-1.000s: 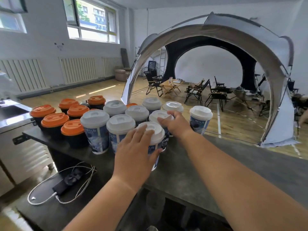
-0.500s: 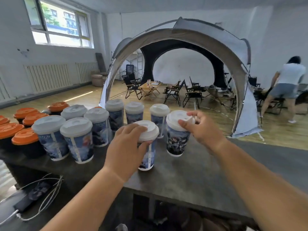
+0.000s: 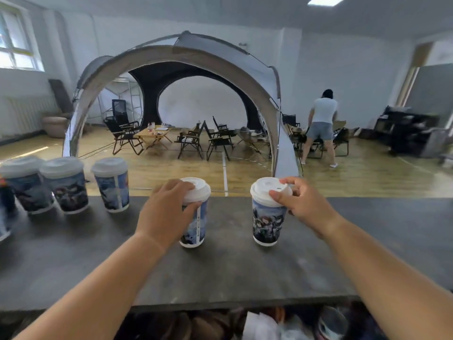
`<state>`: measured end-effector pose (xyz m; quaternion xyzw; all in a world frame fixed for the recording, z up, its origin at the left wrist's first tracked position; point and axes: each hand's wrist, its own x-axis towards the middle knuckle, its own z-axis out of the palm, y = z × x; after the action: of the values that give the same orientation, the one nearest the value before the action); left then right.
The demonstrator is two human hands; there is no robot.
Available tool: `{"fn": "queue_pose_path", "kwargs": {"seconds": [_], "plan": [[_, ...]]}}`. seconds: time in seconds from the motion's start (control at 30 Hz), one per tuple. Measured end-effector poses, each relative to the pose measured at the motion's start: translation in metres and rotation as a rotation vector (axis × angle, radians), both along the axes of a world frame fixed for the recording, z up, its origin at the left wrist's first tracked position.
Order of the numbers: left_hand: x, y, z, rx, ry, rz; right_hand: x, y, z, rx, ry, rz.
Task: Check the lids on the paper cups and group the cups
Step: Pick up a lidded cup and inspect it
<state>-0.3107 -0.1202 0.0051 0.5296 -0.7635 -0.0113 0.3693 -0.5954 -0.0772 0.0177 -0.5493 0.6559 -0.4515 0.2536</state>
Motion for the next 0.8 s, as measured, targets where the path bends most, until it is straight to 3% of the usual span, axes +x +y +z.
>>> {"fn": "queue_pose_path", "kwargs": {"seconds": [0.37, 0.43, 0.5, 0.57, 0.67, 0.8], "plan": [[-0.016, 0.007, -0.002, -0.084, -0.156, 0.105, -0.016, -0.003, -0.016, -0.003, -0.032, 0.093], [-0.024, 0.009, -0.001, -0.21, -0.155, 0.04, -0.015, -0.002, -0.014, 0.002, -0.036, 0.099], [-0.044, 0.019, 0.0, -0.323, -0.04, -0.153, -0.012, -0.001, -0.013, -0.003, -0.035, 0.092], [-0.073, 0.028, -0.001, -0.147, 0.131, -0.344, -0.01, 0.0, -0.014, -0.024, -0.017, 0.067], [-0.115, 0.019, -0.016, 0.319, 0.421, -0.513, -0.008, 0.001, -0.014, -0.042, 0.041, 0.01], [-0.145, 0.005, -0.035, 0.504, 0.716, -0.583, -0.005, 0.003, -0.015, -0.066, 0.057, -0.004]]}}
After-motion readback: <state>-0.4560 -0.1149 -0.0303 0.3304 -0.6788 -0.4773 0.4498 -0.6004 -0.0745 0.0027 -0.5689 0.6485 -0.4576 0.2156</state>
